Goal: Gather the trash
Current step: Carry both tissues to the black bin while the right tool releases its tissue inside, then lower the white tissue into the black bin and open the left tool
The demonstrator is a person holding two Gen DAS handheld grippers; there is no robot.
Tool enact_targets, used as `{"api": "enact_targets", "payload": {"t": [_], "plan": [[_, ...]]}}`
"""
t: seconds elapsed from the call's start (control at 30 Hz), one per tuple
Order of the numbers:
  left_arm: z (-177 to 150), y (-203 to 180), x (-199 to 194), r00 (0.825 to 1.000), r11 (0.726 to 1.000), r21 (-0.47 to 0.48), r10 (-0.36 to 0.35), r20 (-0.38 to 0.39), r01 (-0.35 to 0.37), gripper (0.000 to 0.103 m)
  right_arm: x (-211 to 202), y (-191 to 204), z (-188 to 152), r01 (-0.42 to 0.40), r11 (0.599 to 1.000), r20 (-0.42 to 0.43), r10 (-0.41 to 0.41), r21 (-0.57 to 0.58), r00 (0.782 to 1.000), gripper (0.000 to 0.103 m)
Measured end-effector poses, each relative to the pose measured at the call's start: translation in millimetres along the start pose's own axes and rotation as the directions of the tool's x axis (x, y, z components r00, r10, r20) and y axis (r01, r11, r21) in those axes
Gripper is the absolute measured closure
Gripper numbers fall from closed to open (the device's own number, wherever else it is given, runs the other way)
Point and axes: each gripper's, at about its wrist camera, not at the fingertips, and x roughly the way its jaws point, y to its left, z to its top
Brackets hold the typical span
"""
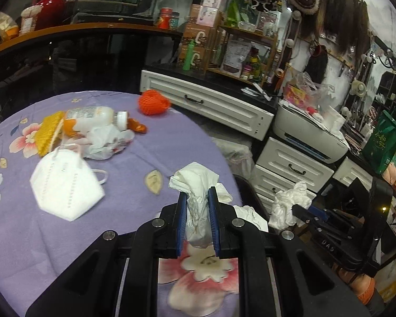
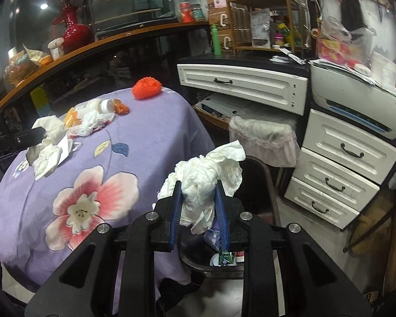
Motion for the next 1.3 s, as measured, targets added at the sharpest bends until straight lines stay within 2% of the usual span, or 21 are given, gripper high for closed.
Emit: {"api": "enact_targets", "payload": {"t": [0.17, 0.4, 0.63, 0.67, 0.73, 0.77, 0.8, 0.97, 1.3], "plan": [[1.5, -29.5, 14.0, 0.999, 0.998, 0.033, -0.047, -0.015, 0.048, 0.087, 10.2, -20.1, -7.8, 0.034, 0.999, -0.030, -0.033, 0.014, 0.999, 0.078], [5.1, -58.5, 33.2, 0.996, 0.994, 0.076, -0.081, -0.041, 0.084, 0.087, 60.8, -41.1, -19.2, 0.055, 0.998, -0.116, -0.051, 0.031, 0.992, 0.078], [4.0, -72.0, 46.5, 0.994, 0.991, 0.096, -0.090, -0.065, 0.096, 0.087, 110.2, -54.2, -36.1, 0.074, 0.996, -0.200, -0.064, 0.046, 0.978, 0.077], [3.7, -73.3, 48.3, 0.993, 0.990, 0.098, -0.092, -0.068, 0.099, 0.087, 112.7, -53.7, -38.4, 0.075, 0.996, -0.203, -0.064, 0.046, 0.977, 0.073], [2.7, -75.9, 50.6, 0.993, 0.990, 0.102, -0.094, -0.073, 0.101, 0.087, 119.3, -55.8, -42.8, 0.094, 0.994, -0.214, -0.082, 0.046, 0.973, 0.057], [2.0, -77.4, 51.4, 0.993, 0.989, 0.104, -0.094, -0.075, 0.102, 0.087, 120.9, -56.9, -44.9, 0.105, 0.993, -0.216, -0.092, 0.049, 0.972, 0.039], [1.5, -78.9, 53.1, 0.992, 0.989, 0.107, -0.095, -0.079, 0.103, 0.087, 120.5, -58.2, -46.8, 0.112, 0.992, -0.208, -0.099, 0.054, 0.973, 0.031], [0.0, -83.4, 59.7, 0.990, 0.987, 0.119, -0.100, -0.095, 0.111, 0.087, 111.6, -61.8, -50.7, 0.123, 0.991, -0.205, -0.109, 0.058, 0.973, 0.031], [-0.4, -103.6, 75.3, 0.985, 0.977, 0.165, -0.117, -0.124, 0.137, 0.087, 61.9, -74.0, -50.2, 0.155, 0.985, -0.151, -0.142, 0.076, 0.978, 0.027]]}}
